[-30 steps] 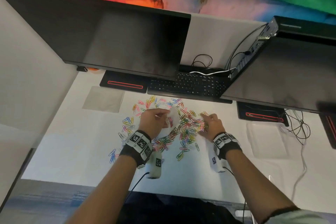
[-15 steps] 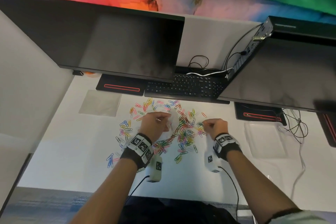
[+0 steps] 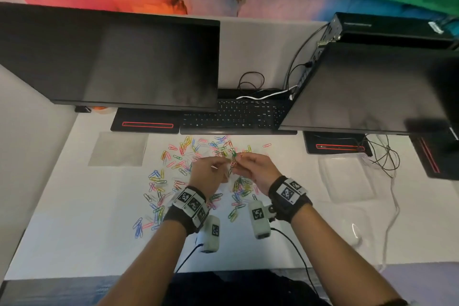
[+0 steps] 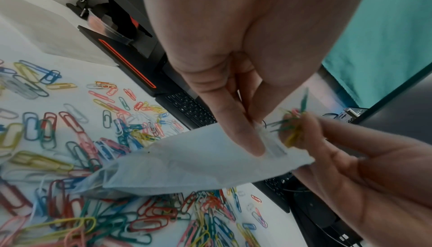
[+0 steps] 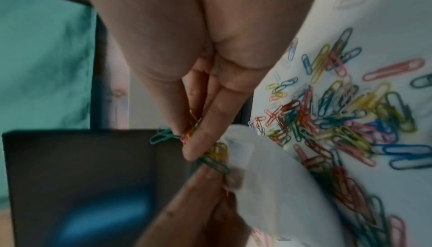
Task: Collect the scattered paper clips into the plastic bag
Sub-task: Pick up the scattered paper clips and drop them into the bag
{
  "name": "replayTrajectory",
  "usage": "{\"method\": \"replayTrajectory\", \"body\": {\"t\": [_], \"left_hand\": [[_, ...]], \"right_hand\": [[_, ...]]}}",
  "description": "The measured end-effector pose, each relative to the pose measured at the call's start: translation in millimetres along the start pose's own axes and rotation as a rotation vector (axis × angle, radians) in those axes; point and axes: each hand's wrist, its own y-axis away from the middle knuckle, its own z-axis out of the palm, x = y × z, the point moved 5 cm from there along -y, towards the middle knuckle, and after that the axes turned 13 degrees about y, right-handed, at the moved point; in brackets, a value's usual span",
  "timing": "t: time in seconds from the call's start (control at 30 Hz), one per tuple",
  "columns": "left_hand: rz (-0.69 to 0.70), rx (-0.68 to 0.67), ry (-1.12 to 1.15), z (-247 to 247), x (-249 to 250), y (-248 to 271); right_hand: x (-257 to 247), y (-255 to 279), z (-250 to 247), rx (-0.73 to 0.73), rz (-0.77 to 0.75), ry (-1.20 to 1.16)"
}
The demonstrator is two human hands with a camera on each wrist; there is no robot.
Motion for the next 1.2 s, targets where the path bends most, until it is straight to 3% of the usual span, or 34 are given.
{"method": "replayTrajectory", "body": {"t": [0.2, 0.33, 0.57, 0.67, 0.73, 0.83, 0.93, 1.0, 1.1, 1.2], "left_hand": [[-0.006, 0.036, 0.040, -8.0, -1.1, 2.3], [0.008, 0.033, 0.014, -7.5, -0.5, 2.9], [0.013, 0.035, 0.014, -11.3, -0.1, 4.4], [0.016, 0.009, -0.018, -9.2, 0.5, 7.3], [0.011, 0.010, -0.010, -8.7, 0.9, 10.5], [0.011, 0.025, -0.011, -13.6, 3.3, 11.0], [0.060, 0.042, -0.033, -24.4, 8.9, 8.7], [0.058, 0.061, -0.010, -32.5, 11.0, 7.0], [0.055, 0.102, 0.014, -44.9, 12.2, 5.8], [0.036, 0.117, 0.029, -50.8, 9.7, 7.8]], "right_hand": [[3.7, -6.7, 4.6, 0.200, -0.275, 0.807], [-13.9, -1.8, 18.8, 0.215, -0.411, 0.991], [-19.6, -1.5, 31.1, 0.092, -0.420, 1.204], [-18.6, 2.0, 35.3, -0.203, -0.320, 1.362], [-23.7, 4.4, 30.9, -0.278, -0.319, 1.349], [-38.7, 5.2, 9.2, -0.214, -0.300, 1.122], [-43.1, 1.0, -36.1, -0.009, -0.235, 0.928], [-25.5, -7.7, -76.3, 0.110, -0.087, 1.103], [24.7, -13.4, -109.9, 0.074, 0.224, 1.421], [59.3, -12.2, -101.5, 0.015, 0.185, 1.452]]}}
